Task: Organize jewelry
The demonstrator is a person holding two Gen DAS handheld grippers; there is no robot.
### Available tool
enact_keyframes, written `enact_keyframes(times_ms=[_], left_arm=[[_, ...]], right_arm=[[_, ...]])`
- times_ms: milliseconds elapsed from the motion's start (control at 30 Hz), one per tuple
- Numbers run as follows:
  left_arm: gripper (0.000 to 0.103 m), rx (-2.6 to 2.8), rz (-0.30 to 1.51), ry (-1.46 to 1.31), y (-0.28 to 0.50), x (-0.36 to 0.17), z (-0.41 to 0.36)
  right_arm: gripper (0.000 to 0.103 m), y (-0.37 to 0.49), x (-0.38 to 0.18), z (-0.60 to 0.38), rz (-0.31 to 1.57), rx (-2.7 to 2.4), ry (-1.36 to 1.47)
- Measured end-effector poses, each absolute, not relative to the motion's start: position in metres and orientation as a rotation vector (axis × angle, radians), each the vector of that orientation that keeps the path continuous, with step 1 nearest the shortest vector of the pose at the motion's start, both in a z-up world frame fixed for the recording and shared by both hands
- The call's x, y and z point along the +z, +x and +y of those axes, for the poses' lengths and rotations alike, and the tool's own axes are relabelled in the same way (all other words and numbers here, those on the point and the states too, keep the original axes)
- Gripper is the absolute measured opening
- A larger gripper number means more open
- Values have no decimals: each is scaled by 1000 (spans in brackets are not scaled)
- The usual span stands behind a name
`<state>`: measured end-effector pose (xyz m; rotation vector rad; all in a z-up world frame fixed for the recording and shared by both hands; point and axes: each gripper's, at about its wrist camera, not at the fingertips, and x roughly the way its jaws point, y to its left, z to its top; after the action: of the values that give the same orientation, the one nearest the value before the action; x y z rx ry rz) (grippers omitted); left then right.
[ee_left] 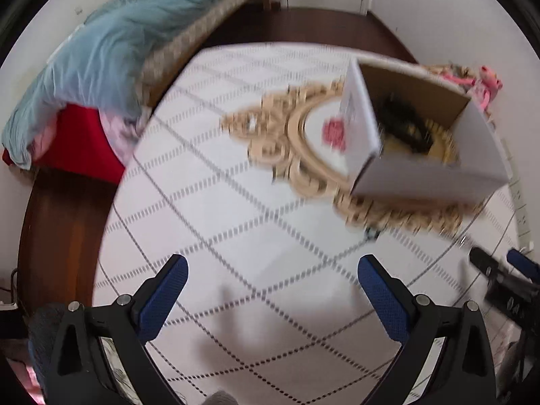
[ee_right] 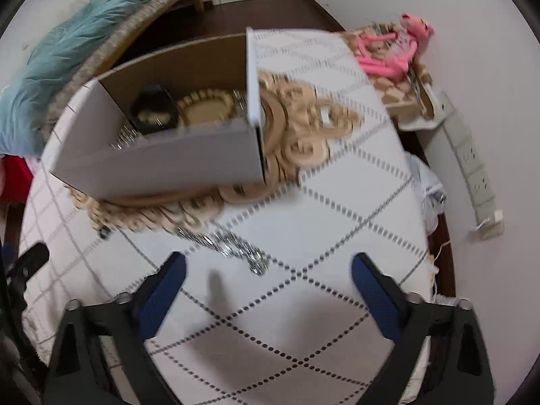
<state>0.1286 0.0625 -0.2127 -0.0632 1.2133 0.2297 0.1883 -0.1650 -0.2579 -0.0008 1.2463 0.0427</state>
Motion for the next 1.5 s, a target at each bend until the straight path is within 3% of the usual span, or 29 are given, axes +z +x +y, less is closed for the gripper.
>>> enact_keyframes(times_ms=[167,233,267,300,333,767,833,1000,1133,1200,1267,1500], left_arm=[[103,235,1235,-45,123,-228,58],[103,233,1235,-43,122,-229,56],[103,229,1236,-41,122,-230,55],[103,225,1235,-39,122,-231,53],[103,221,1234,-36,122,-231,51],[102,131,1200,-81,143,-229,33],[97,106,1191,-64,148,-231,24],[59,45,1205,-36,159,-239,6],[37,15,1184,-19,162,-240,-1],[16,7,1175,-16,163,-238,-3],[10,-2,1173,-23,163,-238,-3],[10,-23,1135,-54,157,-225,0]], right_arm=[[65,180,-267,-166,1175,34,-21],[52,177,-267,-161,1140,51,-53],[36,174,-267,-157,1123,71,-59],[12,171,-266,-152,1113,94,-78],[8,168,-266,-147,1113,113,-94],[7,153,-232,-193,1080,75,118],[7,156,-235,-199,1089,60,124],[7,158,-244,-206,1111,39,147],[7,160,-245,-209,1112,33,153],[7,161,-244,-210,1112,32,159],[7,161,-242,-210,1109,33,170],[7,161,-215,-208,1061,73,195]])
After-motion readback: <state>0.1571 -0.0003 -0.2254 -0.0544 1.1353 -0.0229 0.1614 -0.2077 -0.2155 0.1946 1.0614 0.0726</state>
